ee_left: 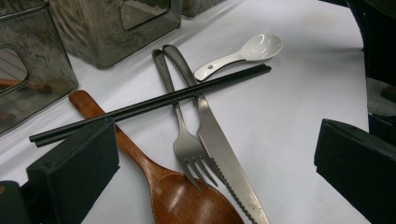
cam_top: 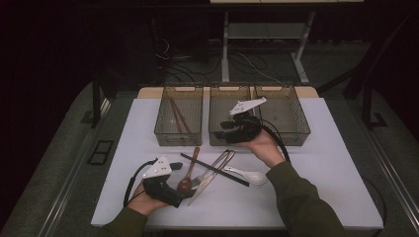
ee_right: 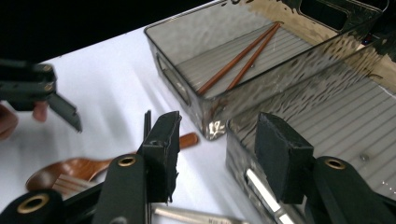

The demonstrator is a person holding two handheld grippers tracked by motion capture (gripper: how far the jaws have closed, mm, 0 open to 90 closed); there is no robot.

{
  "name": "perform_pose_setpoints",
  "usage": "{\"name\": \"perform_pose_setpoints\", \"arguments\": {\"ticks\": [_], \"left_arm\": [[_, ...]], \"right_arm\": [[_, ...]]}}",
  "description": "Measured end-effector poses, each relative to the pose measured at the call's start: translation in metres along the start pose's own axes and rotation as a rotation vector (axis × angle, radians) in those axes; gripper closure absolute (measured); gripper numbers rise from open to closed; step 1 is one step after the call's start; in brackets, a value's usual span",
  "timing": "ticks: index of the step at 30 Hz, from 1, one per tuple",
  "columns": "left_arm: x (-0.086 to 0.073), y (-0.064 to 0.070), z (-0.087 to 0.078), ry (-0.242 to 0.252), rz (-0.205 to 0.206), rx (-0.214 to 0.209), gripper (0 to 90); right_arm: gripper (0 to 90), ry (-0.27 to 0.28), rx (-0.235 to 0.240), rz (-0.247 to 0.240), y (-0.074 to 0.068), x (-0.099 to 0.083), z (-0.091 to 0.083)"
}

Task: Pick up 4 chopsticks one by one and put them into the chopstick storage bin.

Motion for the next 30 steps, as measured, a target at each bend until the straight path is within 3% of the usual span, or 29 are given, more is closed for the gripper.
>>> {"name": "perform_pose_setpoints", "arguments": {"ticks": [8,18,26,30], "left_arm": [[0.0,-0.001,0.0,-0.002,0.006,0.007,0.0],[-0.001,-0.001,0.002,-0.005,0.0,0.01,0.0],[-0.001,0.0,0.001,-0.011,0.012,0.013,0.0],[-0.001,0.001,0.001,-0.01,0.013,0.013,0.0]], "right_arm": [[52.9,-0.006,0.045,-0.028,-0.02,-0.023,-0.019],[57.5,-0.022,0.041,-0.021,-0.039,-0.061,-0.036],[70.5,-0.091,0.047,-0.033,-0.054,-0.082,-0.026],[75.7,-0.103,0.068,-0.033,-0.06,-0.085,-0.018]]}}
Point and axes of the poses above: each handheld gripper's, and its own axes: z roughly forward along the jaws, x roughly out of its top, y roughly to its right, the point moved 10 cm from there along z, roughly forward along the jaws, and after that the axes turned 14 degrees about -z, right-handed, at the moved point
